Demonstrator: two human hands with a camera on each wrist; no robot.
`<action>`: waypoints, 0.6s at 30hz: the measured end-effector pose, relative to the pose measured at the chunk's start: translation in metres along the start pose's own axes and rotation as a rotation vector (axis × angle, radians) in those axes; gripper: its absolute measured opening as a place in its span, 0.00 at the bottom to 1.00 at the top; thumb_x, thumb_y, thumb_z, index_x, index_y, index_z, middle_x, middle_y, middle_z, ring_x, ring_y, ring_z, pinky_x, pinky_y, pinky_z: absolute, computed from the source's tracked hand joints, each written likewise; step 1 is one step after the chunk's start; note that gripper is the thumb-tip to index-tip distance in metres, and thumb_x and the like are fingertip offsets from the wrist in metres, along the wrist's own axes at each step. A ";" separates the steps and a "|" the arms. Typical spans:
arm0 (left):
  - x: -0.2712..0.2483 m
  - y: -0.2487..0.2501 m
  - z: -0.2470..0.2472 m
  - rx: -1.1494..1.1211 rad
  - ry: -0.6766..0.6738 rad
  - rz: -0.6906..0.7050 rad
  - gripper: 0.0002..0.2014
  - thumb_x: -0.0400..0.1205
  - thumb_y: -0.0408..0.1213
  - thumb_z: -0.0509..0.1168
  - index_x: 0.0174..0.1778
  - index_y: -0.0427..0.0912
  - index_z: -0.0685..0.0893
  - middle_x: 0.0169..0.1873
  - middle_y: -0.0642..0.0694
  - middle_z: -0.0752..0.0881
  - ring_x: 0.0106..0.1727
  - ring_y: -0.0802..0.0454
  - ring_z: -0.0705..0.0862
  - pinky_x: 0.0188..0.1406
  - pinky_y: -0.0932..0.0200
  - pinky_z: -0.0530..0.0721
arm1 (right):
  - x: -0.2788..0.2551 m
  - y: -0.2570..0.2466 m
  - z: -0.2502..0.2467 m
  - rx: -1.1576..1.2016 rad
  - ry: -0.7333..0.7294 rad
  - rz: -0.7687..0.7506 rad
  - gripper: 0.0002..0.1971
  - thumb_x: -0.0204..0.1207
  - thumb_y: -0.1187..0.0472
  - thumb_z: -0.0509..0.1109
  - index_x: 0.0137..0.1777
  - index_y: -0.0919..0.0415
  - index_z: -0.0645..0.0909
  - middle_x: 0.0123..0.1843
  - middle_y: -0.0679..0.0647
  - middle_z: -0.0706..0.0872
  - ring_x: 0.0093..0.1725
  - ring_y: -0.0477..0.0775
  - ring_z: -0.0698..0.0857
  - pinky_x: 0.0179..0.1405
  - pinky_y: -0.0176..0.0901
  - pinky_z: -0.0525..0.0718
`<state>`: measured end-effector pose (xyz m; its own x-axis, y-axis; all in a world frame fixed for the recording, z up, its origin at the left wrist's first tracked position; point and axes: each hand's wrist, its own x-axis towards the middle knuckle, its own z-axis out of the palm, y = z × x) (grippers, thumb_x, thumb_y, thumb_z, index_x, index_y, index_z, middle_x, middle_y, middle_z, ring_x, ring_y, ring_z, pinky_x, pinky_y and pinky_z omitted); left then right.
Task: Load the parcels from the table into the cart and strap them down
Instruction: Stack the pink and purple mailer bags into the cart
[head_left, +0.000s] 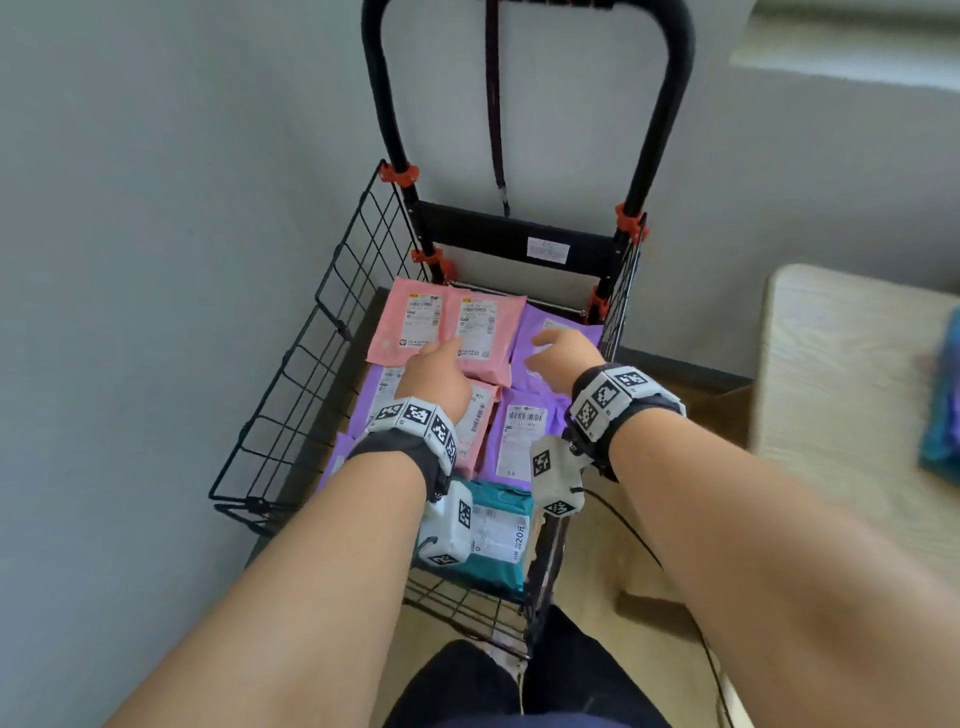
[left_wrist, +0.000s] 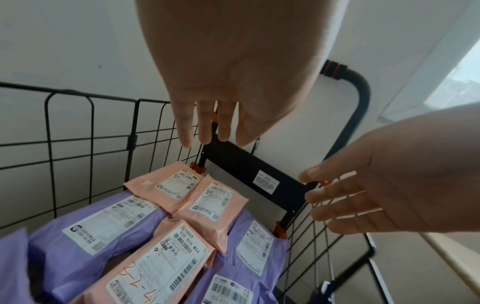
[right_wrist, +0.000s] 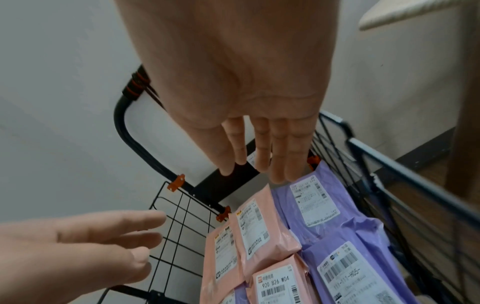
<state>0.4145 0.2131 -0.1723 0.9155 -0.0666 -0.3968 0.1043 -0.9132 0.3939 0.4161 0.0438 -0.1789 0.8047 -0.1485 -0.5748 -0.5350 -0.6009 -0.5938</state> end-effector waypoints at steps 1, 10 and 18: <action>-0.008 0.003 -0.003 0.005 0.002 0.021 0.24 0.80 0.30 0.52 0.72 0.48 0.74 0.67 0.42 0.78 0.63 0.40 0.80 0.59 0.42 0.84 | -0.011 0.003 -0.004 0.008 0.032 0.000 0.23 0.79 0.64 0.65 0.75 0.57 0.74 0.70 0.57 0.81 0.63 0.60 0.84 0.65 0.51 0.82; -0.108 0.039 0.006 0.043 0.019 0.187 0.24 0.82 0.30 0.53 0.76 0.45 0.71 0.73 0.40 0.73 0.68 0.38 0.77 0.65 0.43 0.79 | -0.135 0.056 -0.023 0.057 0.272 0.029 0.22 0.78 0.62 0.67 0.72 0.61 0.76 0.68 0.58 0.82 0.64 0.58 0.83 0.63 0.45 0.79; -0.166 0.114 0.031 0.072 -0.012 0.360 0.26 0.82 0.31 0.53 0.79 0.47 0.68 0.75 0.40 0.70 0.72 0.39 0.73 0.68 0.44 0.76 | -0.206 0.129 -0.066 0.192 0.407 0.131 0.24 0.77 0.62 0.66 0.75 0.57 0.73 0.70 0.56 0.80 0.67 0.58 0.80 0.66 0.48 0.79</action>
<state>0.2621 0.1078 -0.0878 0.8837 -0.3936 -0.2532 -0.2523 -0.8563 0.4507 0.1984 -0.0554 -0.1004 0.7423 -0.5322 -0.4072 -0.6458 -0.4058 -0.6467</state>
